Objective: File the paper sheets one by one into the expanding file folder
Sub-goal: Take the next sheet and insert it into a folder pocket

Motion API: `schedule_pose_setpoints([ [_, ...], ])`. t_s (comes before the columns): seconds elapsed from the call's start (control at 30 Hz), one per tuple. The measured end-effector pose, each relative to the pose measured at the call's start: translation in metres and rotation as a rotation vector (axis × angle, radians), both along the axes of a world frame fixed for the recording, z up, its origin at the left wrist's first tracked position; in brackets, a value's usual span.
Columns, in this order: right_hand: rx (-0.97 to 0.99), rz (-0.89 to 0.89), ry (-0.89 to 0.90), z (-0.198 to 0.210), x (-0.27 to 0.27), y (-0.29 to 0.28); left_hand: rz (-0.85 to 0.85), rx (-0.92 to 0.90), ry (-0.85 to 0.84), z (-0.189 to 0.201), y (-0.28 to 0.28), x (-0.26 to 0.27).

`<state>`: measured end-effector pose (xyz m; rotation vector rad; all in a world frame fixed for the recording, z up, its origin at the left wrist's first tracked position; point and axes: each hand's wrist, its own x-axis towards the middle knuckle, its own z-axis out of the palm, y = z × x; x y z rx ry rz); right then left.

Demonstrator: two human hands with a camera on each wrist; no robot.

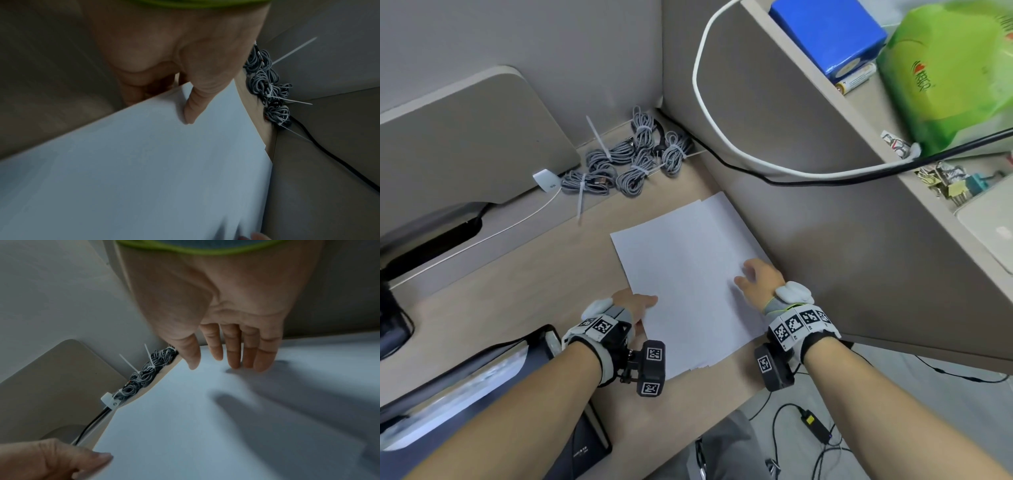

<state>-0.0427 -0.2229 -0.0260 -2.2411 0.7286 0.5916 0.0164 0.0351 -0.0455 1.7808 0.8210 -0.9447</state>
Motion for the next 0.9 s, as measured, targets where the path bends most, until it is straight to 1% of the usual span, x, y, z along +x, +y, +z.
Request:
schedule_pose_setpoints([
  [0.13,0.044,-0.064,0.036,-0.006,0.007,0.006,-0.004,0.004,-0.010,0.000,-0.005,-0.001],
  [0.2,0.090,-0.120,0.055,-0.009,0.011,0.008,-0.014,0.024,-0.024,-0.009,-0.002,0.000],
  [0.3,0.145,-0.119,0.073,-0.009,0.012,0.011,-0.027,0.036,-0.042,-0.036,0.009,0.002],
  [0.4,0.188,-0.079,0.047,-0.010,0.009,0.014,-0.052,0.071,-0.060,-0.008,0.006,0.003],
  [0.47,0.170,-0.075,0.036,-0.008,0.007,0.015,-0.060,0.095,-0.085,0.001,0.008,0.004],
  [0.57,0.170,-0.063,0.033,-0.005,0.005,0.014,-0.016,0.075,-0.095,0.005,0.015,0.003],
  [0.7,0.106,-0.071,-0.020,-0.004,0.004,0.009,0.007,0.074,-0.084,0.002,0.022,0.002],
  [0.83,0.058,-0.089,-0.002,0.001,0.004,0.002,0.010,0.063,-0.072,-0.004,0.028,-0.001],
  [0.9,0.024,-0.069,0.000,0.002,0.002,0.004,0.007,0.057,-0.065,-0.006,0.026,-0.002],
])
